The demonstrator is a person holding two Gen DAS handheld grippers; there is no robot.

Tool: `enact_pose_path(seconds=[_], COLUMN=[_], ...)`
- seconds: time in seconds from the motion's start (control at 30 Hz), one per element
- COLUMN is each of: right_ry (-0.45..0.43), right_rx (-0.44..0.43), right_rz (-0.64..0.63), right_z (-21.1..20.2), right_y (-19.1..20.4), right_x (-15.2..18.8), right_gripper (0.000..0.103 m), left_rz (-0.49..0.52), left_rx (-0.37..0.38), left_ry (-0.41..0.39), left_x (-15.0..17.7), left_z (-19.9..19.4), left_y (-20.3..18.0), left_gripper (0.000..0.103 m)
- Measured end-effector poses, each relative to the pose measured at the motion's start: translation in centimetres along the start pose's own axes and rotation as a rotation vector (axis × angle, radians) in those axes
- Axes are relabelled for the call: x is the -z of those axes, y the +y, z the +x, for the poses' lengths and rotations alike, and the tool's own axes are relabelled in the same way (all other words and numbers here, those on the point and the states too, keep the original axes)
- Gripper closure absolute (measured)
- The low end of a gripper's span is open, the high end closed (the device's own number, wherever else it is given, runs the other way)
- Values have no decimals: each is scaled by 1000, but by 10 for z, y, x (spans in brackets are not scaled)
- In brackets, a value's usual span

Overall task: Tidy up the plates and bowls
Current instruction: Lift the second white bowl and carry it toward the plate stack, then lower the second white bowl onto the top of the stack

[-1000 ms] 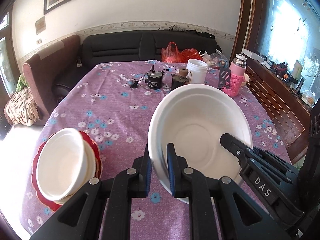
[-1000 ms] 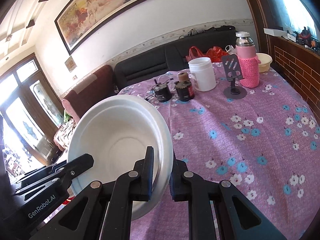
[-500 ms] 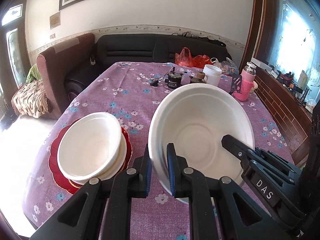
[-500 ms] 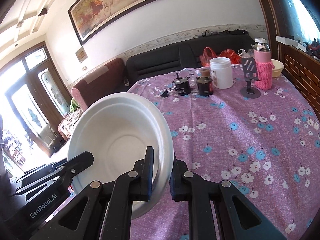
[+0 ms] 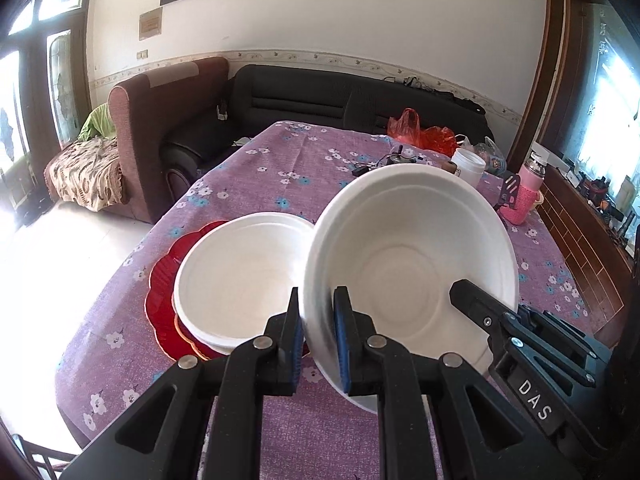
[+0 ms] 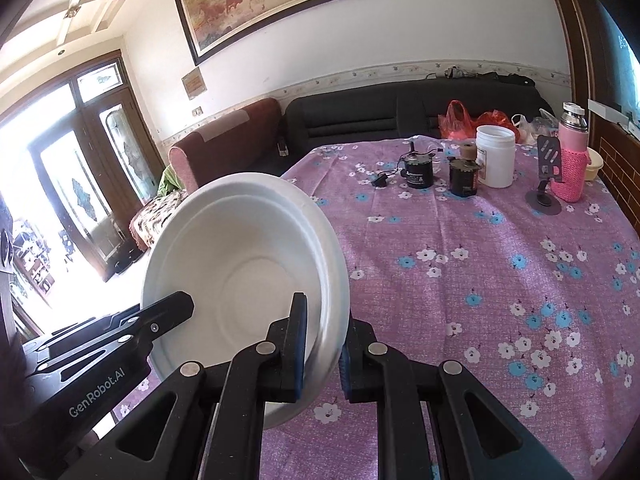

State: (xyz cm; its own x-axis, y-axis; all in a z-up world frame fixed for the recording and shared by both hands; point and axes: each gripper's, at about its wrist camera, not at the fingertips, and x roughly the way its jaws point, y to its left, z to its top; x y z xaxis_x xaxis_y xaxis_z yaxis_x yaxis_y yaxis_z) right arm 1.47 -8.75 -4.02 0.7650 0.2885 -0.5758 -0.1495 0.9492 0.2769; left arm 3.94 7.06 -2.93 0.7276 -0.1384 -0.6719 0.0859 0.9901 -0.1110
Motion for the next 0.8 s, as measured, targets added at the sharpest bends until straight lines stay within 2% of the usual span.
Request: enact_pose_path(seconds=[0.43,0.8], right_ry=[33,76], right_rx=[-41,-82], right_rz=[-73,-114], right_z=[30,65], right_y=[40,73], right_x=[-12,-37], right_gripper=[88,87], left_rz=[-50,-44], left_rx=[-77,-144], left_ry=[-14,-38], left_x=[-5,-36], left_z=[4,12], left_y=[43,71], left_gripper=[87,87])
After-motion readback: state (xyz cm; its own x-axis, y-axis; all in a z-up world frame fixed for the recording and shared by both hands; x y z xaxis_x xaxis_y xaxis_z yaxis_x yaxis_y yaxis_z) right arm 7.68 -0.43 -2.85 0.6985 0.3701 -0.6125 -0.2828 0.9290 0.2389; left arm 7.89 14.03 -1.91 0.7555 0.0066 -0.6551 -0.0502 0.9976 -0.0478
